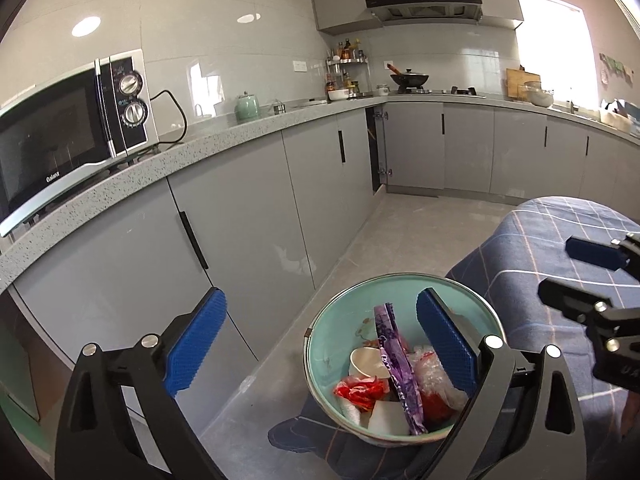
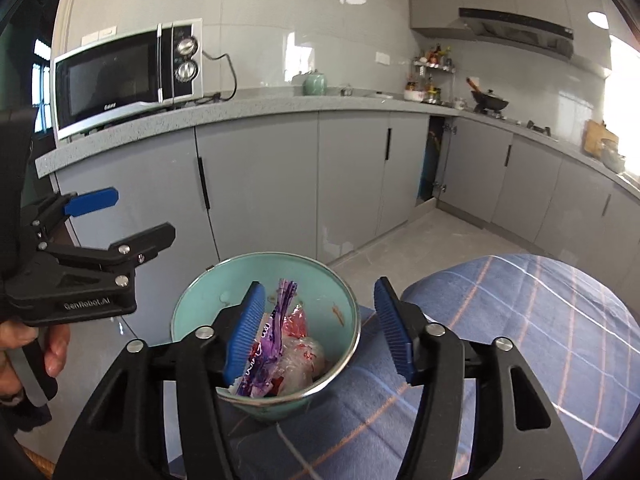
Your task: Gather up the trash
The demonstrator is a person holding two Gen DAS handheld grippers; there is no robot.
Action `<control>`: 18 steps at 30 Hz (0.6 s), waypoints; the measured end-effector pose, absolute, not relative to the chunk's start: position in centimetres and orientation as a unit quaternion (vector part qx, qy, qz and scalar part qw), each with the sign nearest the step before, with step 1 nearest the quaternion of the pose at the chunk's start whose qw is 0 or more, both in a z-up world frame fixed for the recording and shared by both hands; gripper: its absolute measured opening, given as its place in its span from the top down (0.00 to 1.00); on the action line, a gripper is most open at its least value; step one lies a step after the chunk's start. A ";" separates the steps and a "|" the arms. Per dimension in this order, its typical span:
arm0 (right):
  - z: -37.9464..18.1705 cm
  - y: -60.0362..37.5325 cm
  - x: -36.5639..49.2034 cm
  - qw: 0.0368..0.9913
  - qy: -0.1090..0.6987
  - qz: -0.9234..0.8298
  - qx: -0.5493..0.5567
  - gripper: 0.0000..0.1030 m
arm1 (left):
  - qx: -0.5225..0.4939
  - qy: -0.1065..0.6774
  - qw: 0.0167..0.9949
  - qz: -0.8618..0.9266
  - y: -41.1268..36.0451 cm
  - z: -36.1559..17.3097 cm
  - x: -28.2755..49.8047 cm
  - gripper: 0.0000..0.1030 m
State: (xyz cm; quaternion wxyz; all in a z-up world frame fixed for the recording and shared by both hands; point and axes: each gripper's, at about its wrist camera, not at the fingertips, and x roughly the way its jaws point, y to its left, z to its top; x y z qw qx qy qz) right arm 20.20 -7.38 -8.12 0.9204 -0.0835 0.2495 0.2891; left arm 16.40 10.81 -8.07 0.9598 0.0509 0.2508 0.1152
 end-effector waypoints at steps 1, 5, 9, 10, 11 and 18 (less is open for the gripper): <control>-7.8 -7.7 19.8 0.921 0.250 0.288 -0.078 0.44 | 0.052 0.248 0.961 0.113 10.7 -7.9 16.0 0.08; -6.3 -9.7 17.3 0.931 0.239 0.271 -0.051 0.39 | 0.052 0.234 0.965 0.105 10.3 -6.9 14.2 0.07; -5.3 -11.2 15.5 0.937 0.225 0.263 -0.041 0.38 | 0.051 0.215 0.970 0.100 9.9 -5.5 12.9 0.05; -5.1 -11.3 15.2 0.938 0.222 0.261 -0.040 0.38 | 0.050 0.210 0.971 0.098 9.8 -5.2 12.6 0.05; -4.9 -11.4 14.9 0.940 0.219 0.259 -0.040 0.38 | 0.050 0.206 0.972 0.097 9.7 -4.9 12.3 0.05; -4.0 -11.9 13.7 0.947 0.199 0.246 -0.042 0.36 | 0.051 0.190 0.975 0.100 9.4 -3.7 11.0 0.05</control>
